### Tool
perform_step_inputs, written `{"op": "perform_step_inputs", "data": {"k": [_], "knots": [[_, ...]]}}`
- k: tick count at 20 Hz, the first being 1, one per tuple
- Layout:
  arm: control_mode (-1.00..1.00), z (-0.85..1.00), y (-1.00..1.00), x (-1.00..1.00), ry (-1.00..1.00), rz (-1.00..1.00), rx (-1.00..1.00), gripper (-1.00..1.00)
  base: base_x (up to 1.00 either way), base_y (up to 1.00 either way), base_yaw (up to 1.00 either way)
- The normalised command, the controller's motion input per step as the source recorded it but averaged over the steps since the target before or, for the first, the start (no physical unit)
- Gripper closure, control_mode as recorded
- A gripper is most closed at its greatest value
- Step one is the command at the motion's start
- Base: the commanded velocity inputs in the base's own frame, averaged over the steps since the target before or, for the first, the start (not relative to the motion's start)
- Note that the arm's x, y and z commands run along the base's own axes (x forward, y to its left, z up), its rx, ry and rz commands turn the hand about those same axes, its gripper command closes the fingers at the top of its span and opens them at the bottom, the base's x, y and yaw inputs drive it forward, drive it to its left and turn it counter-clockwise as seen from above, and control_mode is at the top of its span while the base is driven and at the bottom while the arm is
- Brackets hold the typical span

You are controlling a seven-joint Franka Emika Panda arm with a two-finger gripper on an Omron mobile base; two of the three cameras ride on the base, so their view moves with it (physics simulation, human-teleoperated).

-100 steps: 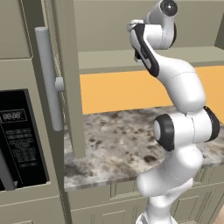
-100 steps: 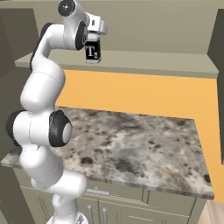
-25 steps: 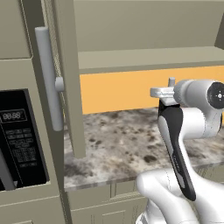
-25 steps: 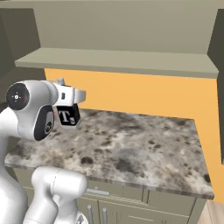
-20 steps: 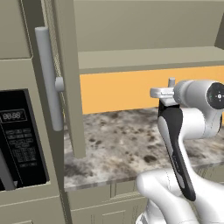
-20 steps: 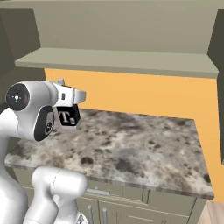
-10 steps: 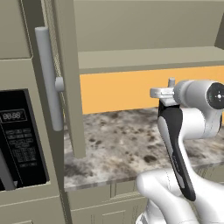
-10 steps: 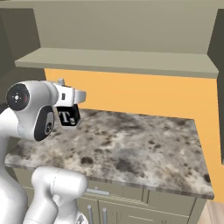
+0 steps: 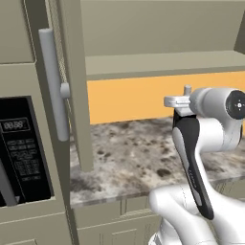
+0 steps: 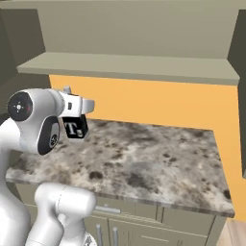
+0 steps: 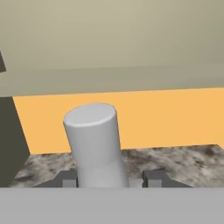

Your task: Get the candle and the liquor from the cabinet and move them to the dining counter.

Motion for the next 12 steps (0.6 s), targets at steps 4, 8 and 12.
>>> {"op": "perform_step_inputs", "data": {"k": [4,8,12], "knots": [[1.0,0.0,0.0,0.0,0.0,0.0,0.0,1.0,-0.69,0.0,0.0],[1.0,0.0,0.0,0.0,0.0,0.0,0.0,1.0,-0.8,-0.01,0.0],[1.0,0.0,0.0,0.0,0.0,0.0,0.0,1.0,-0.73,-0.01,0.1]]}}
